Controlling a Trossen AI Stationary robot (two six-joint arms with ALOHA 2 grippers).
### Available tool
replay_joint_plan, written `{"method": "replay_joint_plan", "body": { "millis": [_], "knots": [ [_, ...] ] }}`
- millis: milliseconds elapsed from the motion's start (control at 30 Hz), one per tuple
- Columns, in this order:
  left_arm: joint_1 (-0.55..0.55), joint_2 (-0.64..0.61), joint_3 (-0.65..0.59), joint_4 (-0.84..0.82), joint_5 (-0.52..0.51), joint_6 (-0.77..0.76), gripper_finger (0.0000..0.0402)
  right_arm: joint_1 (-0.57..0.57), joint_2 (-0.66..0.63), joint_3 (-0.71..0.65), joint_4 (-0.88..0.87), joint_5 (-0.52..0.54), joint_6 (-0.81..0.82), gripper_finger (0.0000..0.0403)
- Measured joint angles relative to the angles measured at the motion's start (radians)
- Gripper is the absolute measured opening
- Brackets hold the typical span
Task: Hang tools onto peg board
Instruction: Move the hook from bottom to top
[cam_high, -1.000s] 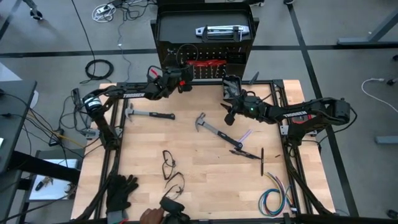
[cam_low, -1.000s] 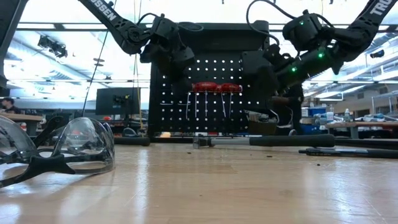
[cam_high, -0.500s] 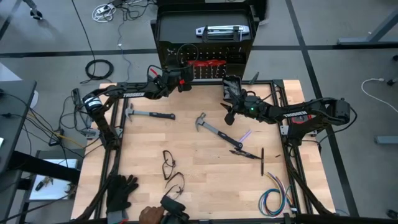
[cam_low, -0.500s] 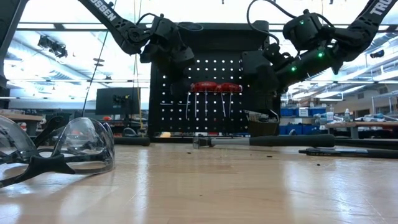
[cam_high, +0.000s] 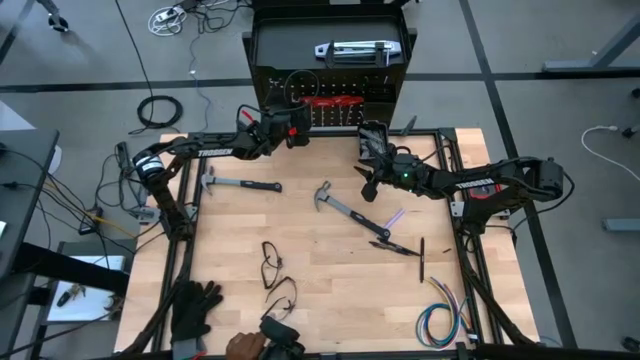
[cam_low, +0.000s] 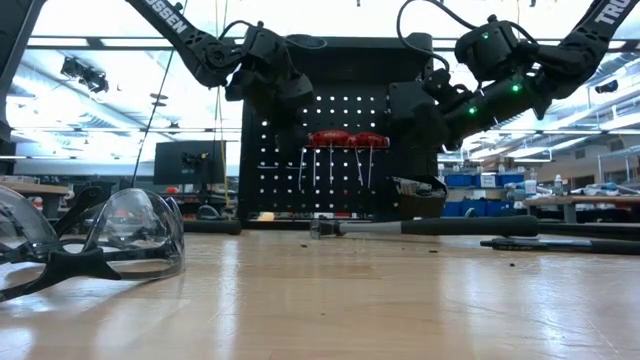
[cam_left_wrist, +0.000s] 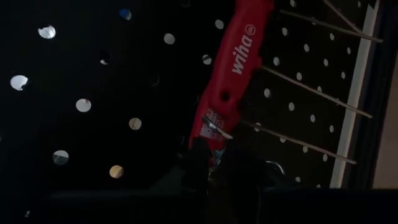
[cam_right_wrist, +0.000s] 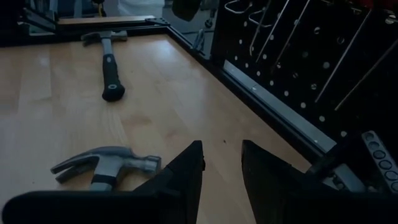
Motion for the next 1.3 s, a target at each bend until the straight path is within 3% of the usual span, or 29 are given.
{"method": "replay_joint_plan", "body": {
  "millis": [533, 733, 1300],
  "knots": [
    [-0.026, 0.0, 0.0, 0.024, 0.025, -0.023, 0.0054, 0.0, 0.0, 0.0, 0.0, -0.005, 0.0, 0.0119],
    [-0.025, 0.0, 0.0, 0.016, -0.008, -0.02, 0.0054, 0.0, 0.0, 0.0, -0.001, -0.005, 0.0, 0.0119],
    [0.01, 0.0, 0.0, -0.015, -0.005, 0.065, 0.0054, 0.0, 0.0, 0.0, 0.0, -0.005, 0.0, 0.0119]
  ]
}}
